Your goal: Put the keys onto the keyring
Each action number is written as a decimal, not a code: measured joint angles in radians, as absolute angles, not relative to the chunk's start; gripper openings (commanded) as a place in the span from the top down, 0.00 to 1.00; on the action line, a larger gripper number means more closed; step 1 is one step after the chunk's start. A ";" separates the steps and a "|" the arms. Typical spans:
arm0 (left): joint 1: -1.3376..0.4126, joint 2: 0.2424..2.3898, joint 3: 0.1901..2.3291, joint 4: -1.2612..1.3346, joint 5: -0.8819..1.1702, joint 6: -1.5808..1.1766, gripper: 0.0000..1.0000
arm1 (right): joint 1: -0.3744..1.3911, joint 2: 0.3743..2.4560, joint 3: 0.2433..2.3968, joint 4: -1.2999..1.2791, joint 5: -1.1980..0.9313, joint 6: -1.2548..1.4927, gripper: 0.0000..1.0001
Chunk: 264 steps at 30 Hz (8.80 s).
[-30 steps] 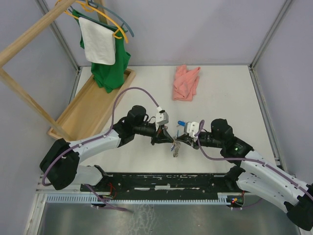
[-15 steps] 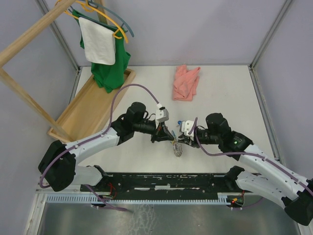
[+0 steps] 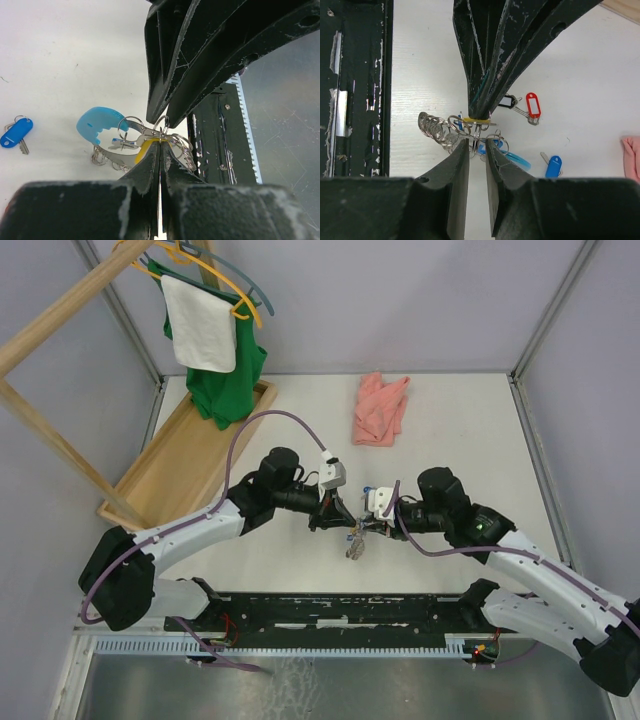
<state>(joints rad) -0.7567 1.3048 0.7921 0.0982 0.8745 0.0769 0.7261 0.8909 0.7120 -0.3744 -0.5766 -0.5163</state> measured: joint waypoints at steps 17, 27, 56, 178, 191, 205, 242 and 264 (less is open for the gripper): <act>-0.761 1.314 0.807 0.062 0.872 0.098 0.97 | 0.727 0.910 0.716 -0.353 -0.582 -0.513 0.99; -0.761 1.309 0.807 0.027 0.862 0.103 0.97 | 0.727 0.830 0.672 -0.278 -0.556 -0.447 0.99; -0.788 1.357 0.797 0.059 0.762 0.092 0.67 | 0.725 0.741 0.525 -0.053 -0.465 -0.286 0.99; -1.044 1.152 0.527 0.254 0.251 -0.219 0.97 | 0.886 0.822 0.627 -0.258 -0.363 -0.876 0.73; -1.042 1.154 0.539 0.231 0.264 -0.219 0.97 | 0.891 0.805 0.613 -0.247 -0.361 -0.869 0.66; -1.043 1.191 0.630 0.099 0.265 -0.091 0.97 | 0.895 0.781 0.643 -0.311 -0.382 -0.801 0.67; -1.043 1.198 0.649 0.021 0.261 0.138 0.97 | 0.897 0.857 0.711 -0.360 -0.364 -0.673 0.99; -1.056 1.025 0.361 0.469 0.202 0.080 0.42 | 0.787 0.783 0.595 -0.166 -0.389 -0.378 0.99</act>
<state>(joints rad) -1.0561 1.0252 0.3607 0.4686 0.2016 0.0799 0.7868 0.7834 0.5949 -0.1658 -0.3885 -0.3779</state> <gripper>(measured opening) 0.576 0.016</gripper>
